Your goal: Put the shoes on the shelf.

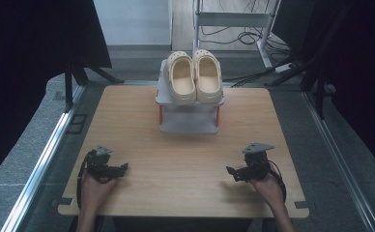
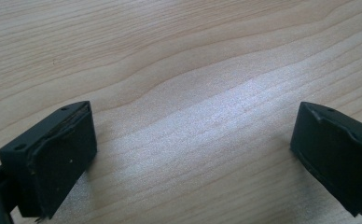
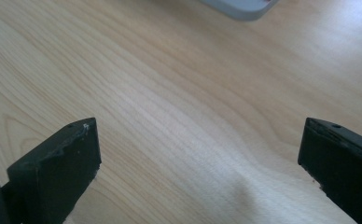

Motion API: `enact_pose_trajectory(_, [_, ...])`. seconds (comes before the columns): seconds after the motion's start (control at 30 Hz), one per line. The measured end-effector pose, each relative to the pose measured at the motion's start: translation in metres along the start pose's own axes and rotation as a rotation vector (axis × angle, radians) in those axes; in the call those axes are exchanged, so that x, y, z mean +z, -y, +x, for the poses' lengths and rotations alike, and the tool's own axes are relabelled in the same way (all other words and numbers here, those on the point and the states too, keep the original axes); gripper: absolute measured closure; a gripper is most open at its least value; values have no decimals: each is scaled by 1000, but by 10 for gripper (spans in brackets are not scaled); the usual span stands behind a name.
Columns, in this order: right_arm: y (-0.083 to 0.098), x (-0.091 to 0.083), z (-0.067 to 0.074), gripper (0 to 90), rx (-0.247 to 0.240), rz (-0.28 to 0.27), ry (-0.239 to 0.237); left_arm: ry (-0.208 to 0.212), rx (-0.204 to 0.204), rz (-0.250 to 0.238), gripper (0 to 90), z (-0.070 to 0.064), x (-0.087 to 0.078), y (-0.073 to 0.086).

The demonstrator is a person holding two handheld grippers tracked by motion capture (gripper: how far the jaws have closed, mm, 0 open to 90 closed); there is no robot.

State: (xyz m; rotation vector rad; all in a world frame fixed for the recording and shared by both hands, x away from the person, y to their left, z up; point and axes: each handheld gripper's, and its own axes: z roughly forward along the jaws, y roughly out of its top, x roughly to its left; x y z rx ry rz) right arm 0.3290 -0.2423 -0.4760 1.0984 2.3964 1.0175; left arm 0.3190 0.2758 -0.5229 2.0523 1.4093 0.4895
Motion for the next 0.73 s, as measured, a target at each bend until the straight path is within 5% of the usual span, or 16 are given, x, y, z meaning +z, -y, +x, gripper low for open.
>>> enact_pose_trajectory(0.37, [23,31,12,0,-24,72,-14,0,0,0,2,0,0,0])
enact_pose_trajectory(0.73, [29,33,16,0,-15,35,-8,0,0,-1,2,0,0,0])
